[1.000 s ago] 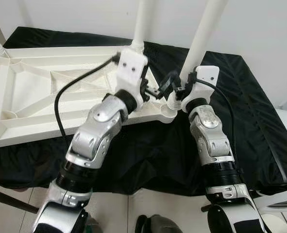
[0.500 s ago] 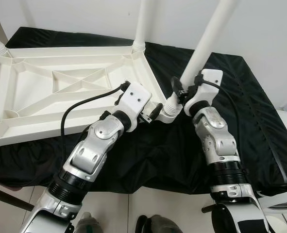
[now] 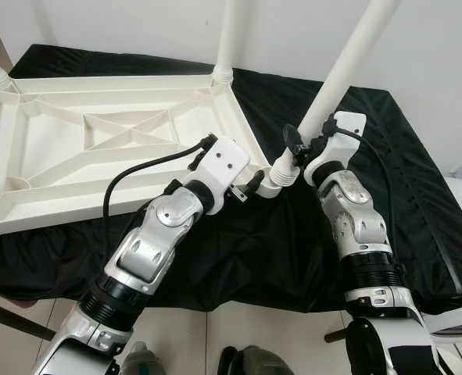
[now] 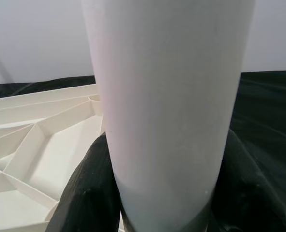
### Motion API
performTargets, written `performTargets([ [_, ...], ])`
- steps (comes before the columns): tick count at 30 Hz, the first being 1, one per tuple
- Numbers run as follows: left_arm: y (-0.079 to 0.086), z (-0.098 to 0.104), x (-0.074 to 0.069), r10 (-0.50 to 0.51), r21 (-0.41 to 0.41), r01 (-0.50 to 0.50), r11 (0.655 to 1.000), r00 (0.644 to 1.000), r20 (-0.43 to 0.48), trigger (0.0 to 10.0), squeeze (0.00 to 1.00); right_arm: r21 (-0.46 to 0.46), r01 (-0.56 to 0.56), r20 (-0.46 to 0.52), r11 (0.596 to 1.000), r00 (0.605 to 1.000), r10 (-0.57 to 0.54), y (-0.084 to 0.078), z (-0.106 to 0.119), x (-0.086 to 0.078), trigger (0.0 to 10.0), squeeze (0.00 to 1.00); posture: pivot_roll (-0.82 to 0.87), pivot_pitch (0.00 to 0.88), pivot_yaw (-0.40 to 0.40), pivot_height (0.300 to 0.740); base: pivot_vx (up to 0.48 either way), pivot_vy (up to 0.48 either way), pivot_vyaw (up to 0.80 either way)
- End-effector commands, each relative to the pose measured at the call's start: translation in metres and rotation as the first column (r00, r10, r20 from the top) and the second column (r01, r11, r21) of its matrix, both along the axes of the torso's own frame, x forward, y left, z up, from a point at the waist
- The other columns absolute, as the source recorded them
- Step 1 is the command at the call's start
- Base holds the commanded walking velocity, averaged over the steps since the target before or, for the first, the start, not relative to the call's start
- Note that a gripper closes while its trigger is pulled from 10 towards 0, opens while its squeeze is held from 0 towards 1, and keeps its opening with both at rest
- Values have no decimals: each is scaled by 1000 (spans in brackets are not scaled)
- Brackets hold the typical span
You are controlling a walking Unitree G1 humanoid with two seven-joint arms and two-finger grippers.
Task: Building children table
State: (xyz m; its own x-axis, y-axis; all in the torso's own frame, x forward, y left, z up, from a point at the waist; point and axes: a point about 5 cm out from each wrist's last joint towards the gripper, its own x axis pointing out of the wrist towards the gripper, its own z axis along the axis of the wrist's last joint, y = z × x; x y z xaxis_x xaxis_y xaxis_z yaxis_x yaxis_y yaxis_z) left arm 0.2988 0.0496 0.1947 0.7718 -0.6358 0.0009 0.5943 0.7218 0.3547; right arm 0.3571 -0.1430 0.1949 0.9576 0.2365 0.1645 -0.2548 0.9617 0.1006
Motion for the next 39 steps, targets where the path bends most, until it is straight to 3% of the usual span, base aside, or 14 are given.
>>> performTargets([
  [1, -7, 3, -4, -46, 20, 45, 999, 999, 22, 10000, 0, 6, -34, -6, 999, 999, 34, 4, -2, 1, 10000, 0, 89, 61, -118, 740, 0, 0, 0],
  [16, -14, -18, -27, -166, 89, 171, 981, 984, -58, 10000, 0, -12, -95, 15, 995, 995, 95, 16, 2, 7, 10000, 0, 98, 71, -126, 740, 0, 0, 0],
  [39, -8, -20, -27, -145, 105, 152, 983, 987, -71, 10000, 0, -43, -95, 12, 995, 995, 96, 2, 1, -2, 10000, 0, 84, 77, -118, 740, 0, 0, 0],
])
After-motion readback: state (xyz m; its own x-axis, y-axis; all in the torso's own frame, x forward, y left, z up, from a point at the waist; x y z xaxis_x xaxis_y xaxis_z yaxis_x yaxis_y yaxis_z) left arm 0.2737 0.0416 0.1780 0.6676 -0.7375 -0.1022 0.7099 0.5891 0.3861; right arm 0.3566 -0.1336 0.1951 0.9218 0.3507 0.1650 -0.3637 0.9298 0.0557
